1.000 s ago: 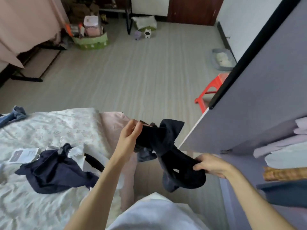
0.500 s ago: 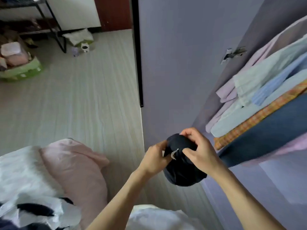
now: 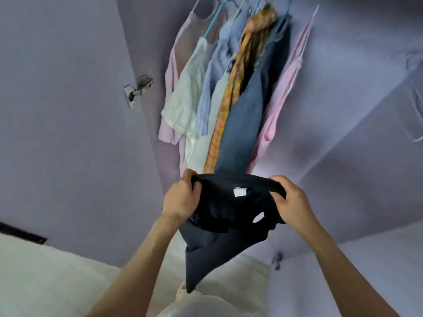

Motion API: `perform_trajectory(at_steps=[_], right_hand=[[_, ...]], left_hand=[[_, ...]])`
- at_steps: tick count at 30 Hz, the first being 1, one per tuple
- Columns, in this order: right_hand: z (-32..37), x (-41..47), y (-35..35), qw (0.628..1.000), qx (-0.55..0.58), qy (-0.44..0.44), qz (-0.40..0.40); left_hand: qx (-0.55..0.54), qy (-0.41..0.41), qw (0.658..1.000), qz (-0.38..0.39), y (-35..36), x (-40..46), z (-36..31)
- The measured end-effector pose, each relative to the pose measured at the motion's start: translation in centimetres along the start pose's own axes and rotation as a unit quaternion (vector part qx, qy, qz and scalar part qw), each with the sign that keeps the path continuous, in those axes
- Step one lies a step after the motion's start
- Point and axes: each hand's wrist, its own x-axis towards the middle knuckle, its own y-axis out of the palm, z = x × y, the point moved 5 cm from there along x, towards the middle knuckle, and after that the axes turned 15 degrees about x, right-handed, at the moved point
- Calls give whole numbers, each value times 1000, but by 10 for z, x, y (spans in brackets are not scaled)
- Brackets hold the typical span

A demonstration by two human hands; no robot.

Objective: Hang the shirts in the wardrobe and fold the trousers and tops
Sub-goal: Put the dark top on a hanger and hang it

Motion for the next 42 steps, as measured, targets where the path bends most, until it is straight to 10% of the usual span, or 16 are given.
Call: perform_trajectory(at_steps=[5, 9, 14, 23, 32, 42], right_hand=[[-48, 0, -37, 940, -122, 193, 253], [-36, 14, -113, 978, -83, 185, -41], [-3, 44, -214, 919, -163, 116, -341], [-51, 130, -288, 858, -130, 282, -409], [-31, 162, -265, 864, 124, 72, -482], [-74, 20, -127, 871, 304, 83, -378]], left_hand=[[-39, 190, 976, 99, 11, 38, -79], [-89, 316, 937, 117, -1, 63, -161], [-121, 362, 918, 106, -14, 89, -241], [-151, 339, 927, 57, -24, 127, -273], [-116, 274, 952, 63, -22, 133, -252], [-187, 193, 891, 367, 27, 81, -202]])
